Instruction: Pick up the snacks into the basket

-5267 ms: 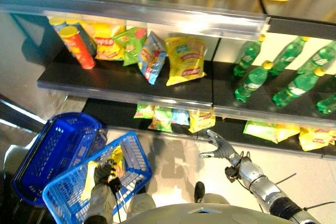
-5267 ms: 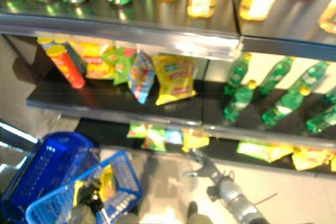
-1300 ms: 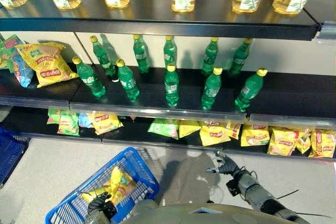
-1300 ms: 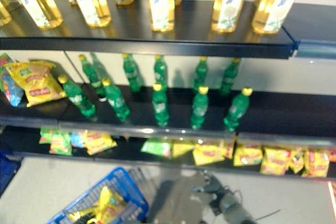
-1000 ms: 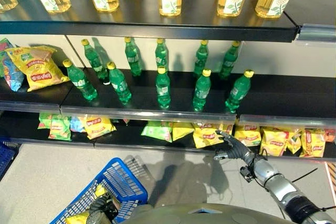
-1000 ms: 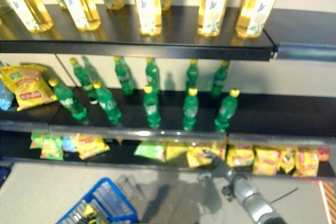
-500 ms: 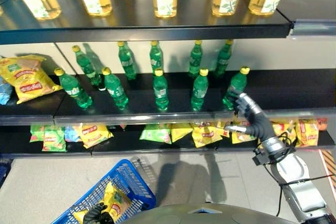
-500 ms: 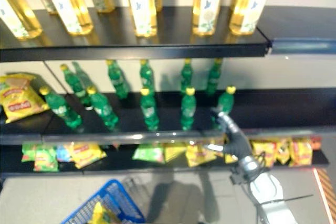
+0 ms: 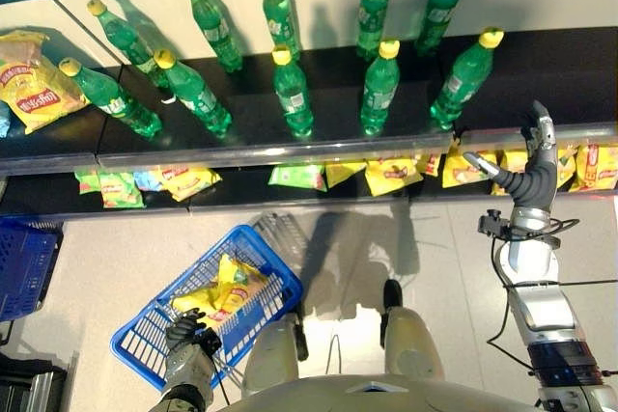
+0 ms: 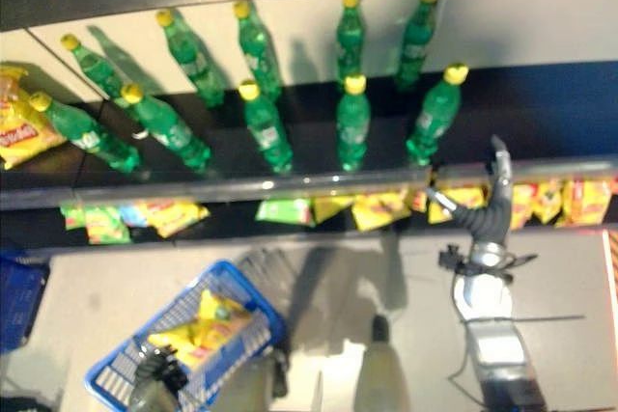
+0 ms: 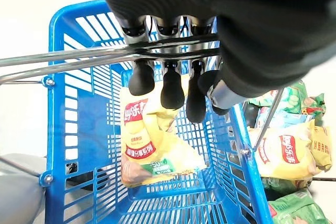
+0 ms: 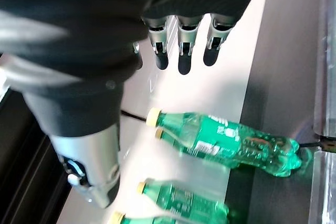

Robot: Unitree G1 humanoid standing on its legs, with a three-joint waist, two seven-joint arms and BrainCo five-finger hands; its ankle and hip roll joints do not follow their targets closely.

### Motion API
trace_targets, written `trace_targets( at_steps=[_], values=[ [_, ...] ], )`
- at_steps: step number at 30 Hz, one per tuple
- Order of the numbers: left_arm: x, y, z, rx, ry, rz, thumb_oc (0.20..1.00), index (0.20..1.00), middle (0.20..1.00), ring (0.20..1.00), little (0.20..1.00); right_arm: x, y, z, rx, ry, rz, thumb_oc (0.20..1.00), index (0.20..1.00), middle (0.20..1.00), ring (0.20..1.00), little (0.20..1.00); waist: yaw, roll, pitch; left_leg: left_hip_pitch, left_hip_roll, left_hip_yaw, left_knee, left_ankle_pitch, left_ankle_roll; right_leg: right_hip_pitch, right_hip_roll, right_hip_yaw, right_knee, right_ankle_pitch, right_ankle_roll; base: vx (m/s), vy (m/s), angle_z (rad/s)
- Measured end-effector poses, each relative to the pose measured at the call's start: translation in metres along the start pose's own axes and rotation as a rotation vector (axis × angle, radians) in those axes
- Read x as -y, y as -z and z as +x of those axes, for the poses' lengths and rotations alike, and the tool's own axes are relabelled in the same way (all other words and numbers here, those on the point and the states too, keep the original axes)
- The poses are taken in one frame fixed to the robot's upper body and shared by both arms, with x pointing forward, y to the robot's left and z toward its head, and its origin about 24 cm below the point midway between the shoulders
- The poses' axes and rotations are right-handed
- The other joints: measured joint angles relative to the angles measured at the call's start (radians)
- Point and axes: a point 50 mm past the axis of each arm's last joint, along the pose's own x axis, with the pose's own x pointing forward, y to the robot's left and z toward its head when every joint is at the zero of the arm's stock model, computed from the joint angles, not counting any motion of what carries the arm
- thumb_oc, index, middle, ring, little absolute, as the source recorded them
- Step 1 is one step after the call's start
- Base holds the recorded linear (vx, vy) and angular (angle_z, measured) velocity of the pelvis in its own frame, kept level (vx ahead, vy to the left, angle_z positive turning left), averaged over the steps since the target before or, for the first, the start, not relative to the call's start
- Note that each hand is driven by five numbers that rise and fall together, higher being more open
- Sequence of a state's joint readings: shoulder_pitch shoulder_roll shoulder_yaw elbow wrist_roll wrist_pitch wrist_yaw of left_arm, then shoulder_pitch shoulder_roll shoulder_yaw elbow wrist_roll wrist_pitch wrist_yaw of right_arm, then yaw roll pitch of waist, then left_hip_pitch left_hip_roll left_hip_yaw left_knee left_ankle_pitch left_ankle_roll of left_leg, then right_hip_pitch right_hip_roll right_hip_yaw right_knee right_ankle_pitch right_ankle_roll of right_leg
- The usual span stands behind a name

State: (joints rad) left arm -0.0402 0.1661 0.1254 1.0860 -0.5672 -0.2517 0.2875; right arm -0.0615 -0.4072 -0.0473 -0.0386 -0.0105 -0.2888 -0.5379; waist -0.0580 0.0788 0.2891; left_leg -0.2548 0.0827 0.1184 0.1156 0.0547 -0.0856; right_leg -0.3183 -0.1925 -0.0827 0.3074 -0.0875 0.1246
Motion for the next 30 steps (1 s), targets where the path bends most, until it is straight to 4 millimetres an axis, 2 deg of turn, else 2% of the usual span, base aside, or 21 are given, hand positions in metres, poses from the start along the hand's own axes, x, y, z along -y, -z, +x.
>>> trace_targets(
  at_steps=[3, 4, 6, 7, 11, 20, 23, 30],
  values=[
    [0.007, -0.004, 0.0, 0.018, 0.011, 0.018, 0.2, 0.2, 0.2, 0.2, 0.2, -0.02, -0.001, 0.017, 0.006, 0.019, 0.026, 1.0, 1.0, 1.0, 1.0, 1.0, 0.002, 0.006, 0.012, -0.027, -0.001, 0.003, 0.018, -0.001, 0.0, -0.034, -0.002, 0.01, 0.028, -0.008, -0.001, -0.05, 0.003, -0.02],
    [0.015, -0.009, 0.001, 0.033, 0.029, 0.018, 0.2, 0.2, 0.2, 0.2, 0.2, -0.029, -0.004, 0.029, 0.016, 0.035, 0.031, 1.0, 1.0, 1.0, 1.0, 1.0, 0.004, 0.012, 0.02, -0.049, 0.0, 0.0, 0.027, 0.0, 0.001, -0.057, -0.002, 0.013, 0.039, -0.007, -0.002, -0.02, 0.003, 0.06],
    [0.027, -0.015, 0.0, 0.06, 0.059, 0.022, 0.2, 0.2, 0.2, 0.2, 0.2, -0.034, -0.01, 0.044, 0.038, 0.094, 0.03, 1.0, 1.0, 1.0, 1.0, 1.0, 0.021, 0.027, 0.044, -0.064, -0.001, -0.005, 0.039, 0.001, 0.001, -0.072, -0.002, 0.014, 0.054, -0.008, -0.004, -0.03, 0.0, 0.08],
    [0.031, -0.016, -0.001, 0.065, 0.067, 0.018, 0.2, 0.2, 0.2, 0.2, 0.2, -0.038, -0.013, 0.049, 0.044, 0.124, 0.035, 1.0, 1.0, 1.0, 1.0, 1.0, 0.043, 0.039, 0.054, -0.071, -0.001, -0.012, 0.044, 0.001, 0.002, -0.072, -0.003, 0.007, 0.056, -0.01, -0.005, -0.02, -0.002, 0.05],
    [0.036, -0.02, -0.002, 0.083, 0.073, 0.031, 0.2, 0.2, 0.2, 0.2, 0.2, -0.052, -0.024, 0.074, 0.038, 0.254, 0.065, 1.0, 1.0, 1.0, 1.0, 1.0, 0.051, 0.04, 0.074, -0.094, -0.003, -0.014, 0.05, 0.001, 0.002, -0.096, -0.005, 0.009, 0.065, -0.011, -0.006, -0.01, 0.011, 0.03],
    [0.044, -0.028, -0.002, 0.108, 0.094, 0.023, 0.2, 0.2, 0.2, 0.2, 0.2, -0.058, -0.06, 0.115, 0.097, 0.371, 0.133, 1.0, 1.0, 1.0, 1.0, 1.0, 0.072, 0.047, 0.093, -0.137, -0.008, -0.013, 0.052, 0.003, 0.005, -0.143, -0.009, 0.016, 0.081, -0.01, -0.004, 0.0, 0.009, 0.01],
    [0.048, -0.033, -0.001, 0.123, 0.106, 0.024, 0.2, 0.2, 0.2, 0.2, 0.2, -0.059, -0.071, 0.125, 0.112, 0.401, 0.156, 1.0, 1.0, 1.0, 1.0, 1.0, 0.073, 0.051, 0.12, -0.141, -0.009, -0.013, 0.054, 0.004, 0.006, -0.15, -0.009, 0.018, 0.085, -0.01, -0.004, 0.0, 0.0, 0.0],
    [0.056, -0.039, -0.004, 0.149, 0.138, 0.021, 0.2, 0.2, 0.2, 0.2, 0.2, -0.054, -0.067, 0.125, 0.086, 0.468, 0.148, 1.0, 1.0, 1.0, 1.0, 1.0, 0.071, 0.052, 0.134, -0.16, -0.01, -0.011, 0.052, 0.004, 0.006, -0.172, -0.01, 0.021, 0.085, -0.01, -0.004, 0.0, 0.0, 0.0]
  ],
)
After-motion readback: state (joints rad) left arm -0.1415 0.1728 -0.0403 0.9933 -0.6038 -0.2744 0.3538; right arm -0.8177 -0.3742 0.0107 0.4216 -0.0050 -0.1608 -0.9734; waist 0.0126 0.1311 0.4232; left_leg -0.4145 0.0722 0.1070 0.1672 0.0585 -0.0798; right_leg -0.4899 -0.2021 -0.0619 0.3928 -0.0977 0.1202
